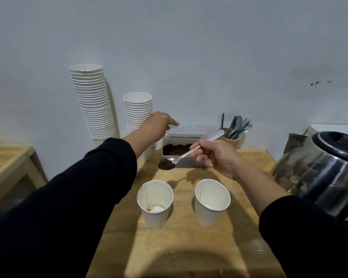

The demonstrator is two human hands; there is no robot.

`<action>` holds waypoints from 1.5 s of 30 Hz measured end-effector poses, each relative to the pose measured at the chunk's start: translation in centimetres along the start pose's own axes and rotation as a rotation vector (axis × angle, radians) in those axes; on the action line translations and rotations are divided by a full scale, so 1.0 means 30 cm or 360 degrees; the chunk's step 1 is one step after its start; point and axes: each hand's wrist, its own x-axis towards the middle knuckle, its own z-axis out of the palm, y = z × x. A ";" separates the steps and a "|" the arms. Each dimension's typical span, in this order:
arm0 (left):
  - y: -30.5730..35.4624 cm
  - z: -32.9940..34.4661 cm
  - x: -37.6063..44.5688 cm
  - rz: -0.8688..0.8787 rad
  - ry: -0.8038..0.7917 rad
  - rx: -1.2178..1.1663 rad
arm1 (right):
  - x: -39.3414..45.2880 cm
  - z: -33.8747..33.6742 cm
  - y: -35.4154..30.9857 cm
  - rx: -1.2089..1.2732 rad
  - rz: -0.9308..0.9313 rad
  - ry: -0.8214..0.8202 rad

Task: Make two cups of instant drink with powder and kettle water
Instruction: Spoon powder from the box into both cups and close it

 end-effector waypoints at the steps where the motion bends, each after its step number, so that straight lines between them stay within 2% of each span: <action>1: 0.001 0.001 -0.005 0.0000 -0.0010 0.0004 | -0.010 0.011 0.001 -0.0035 0.0006 -0.0051; 8: -0.002 0.007 -0.015 -0.0020 -0.0041 -0.0011 | -0.044 0.046 0.023 -0.0374 -0.0015 -0.0467; 13: 0.001 0.013 -0.016 -0.0023 -0.0030 -0.0003 | -0.055 0.047 0.025 -0.0457 -0.0038 -0.0554; 16: 0.002 0.011 -0.019 -0.0020 -0.0026 -0.0010 | -0.045 0.039 0.022 -0.0382 -0.0091 -0.0397; 20: 0.004 0.011 -0.020 -0.0018 -0.0012 -0.0013 | 0.005 -0.006 0.024 0.0095 -0.0149 0.0170; 22: 0.003 0.009 -0.017 -0.0032 -0.0006 -0.0012 | 0.040 -0.042 0.034 0.0203 -0.0180 0.0418; 26: 0.005 0.003 -0.010 -0.0060 -0.0012 -0.0025 | 0.129 -0.081 0.059 0.0072 -0.0065 0.0676; 29: -0.003 0.005 0.004 -0.0065 0.0001 -0.0021 | 0.201 -0.085 0.082 -0.0210 0.0007 0.0820; 34: -0.017 0.005 0.008 -0.0045 0.0002 -0.0050 | 0.293 -0.095 0.114 -0.0579 0.0090 0.0856; 45: -0.006 0.013 -0.005 -0.0021 0.0080 -0.0070 | 0.344 -0.086 0.118 -0.0507 0.0157 0.0699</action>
